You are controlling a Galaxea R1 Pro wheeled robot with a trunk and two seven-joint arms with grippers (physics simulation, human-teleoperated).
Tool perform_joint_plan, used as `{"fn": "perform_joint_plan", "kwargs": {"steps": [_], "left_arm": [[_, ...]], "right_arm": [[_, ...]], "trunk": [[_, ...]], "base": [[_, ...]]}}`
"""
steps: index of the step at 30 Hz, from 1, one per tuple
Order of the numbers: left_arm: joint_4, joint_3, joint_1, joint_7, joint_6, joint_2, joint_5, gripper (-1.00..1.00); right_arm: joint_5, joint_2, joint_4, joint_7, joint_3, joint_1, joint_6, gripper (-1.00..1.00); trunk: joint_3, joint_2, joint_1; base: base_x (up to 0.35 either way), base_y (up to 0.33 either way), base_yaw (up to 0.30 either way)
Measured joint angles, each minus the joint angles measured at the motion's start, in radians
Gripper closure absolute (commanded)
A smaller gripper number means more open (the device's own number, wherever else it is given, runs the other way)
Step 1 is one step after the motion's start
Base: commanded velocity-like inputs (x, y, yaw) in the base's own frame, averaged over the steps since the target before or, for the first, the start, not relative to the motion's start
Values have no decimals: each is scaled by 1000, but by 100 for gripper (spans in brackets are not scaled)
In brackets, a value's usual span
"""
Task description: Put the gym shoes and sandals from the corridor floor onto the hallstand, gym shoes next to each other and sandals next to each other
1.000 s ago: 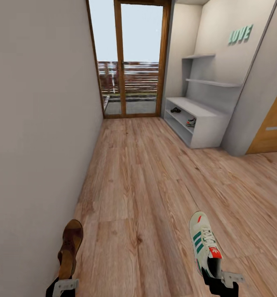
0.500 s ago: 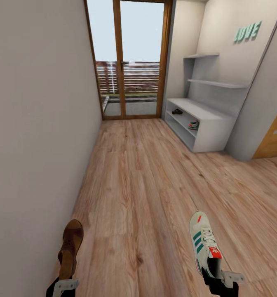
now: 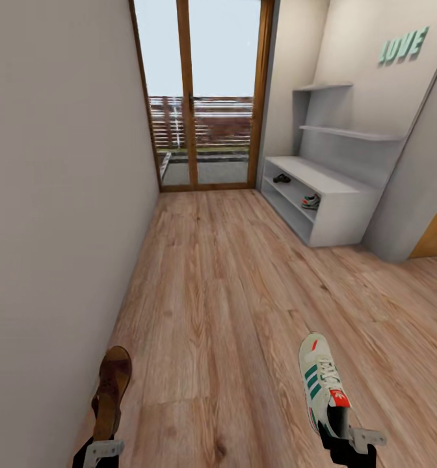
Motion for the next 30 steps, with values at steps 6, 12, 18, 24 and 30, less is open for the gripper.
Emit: {"fn": "perform_joint_plan", "kwargs": {"steps": [6, 12, 18, 24, 30], "left_arm": [[0, -1, 0, 0, 0, 0, -1, 100], [0, 0, 0, 0, 0, 0, 0, 100], [0, -1, 0, 0, 0, 0, -1, 100], [8, 0, 0, 0, 0, 0, 0, 100], [19, 1, 0, 1, 0, 1, 2, 100]], "right_arm": [[-1, 0, 0, 0, 0, 0, 0, 100], [-1, 0, 0, 0, -1, 0, -1, 100], [-1, 0, 0, 0, -2, 0, -1, 100], [-1, -1, 0, 0, -2, 0, -1, 100], [-2, -2, -1, 0, -2, 0, -1, 100]], "trunk": [[0, 0, 0], [0, 0, 0], [0, 0, 0], [0, 0, 0], [0, 0, 0]], "base": [[339, 0, 0], [339, 0, 0], [339, 0, 0], [339, 0, 0], [339, 0, 0]]}}
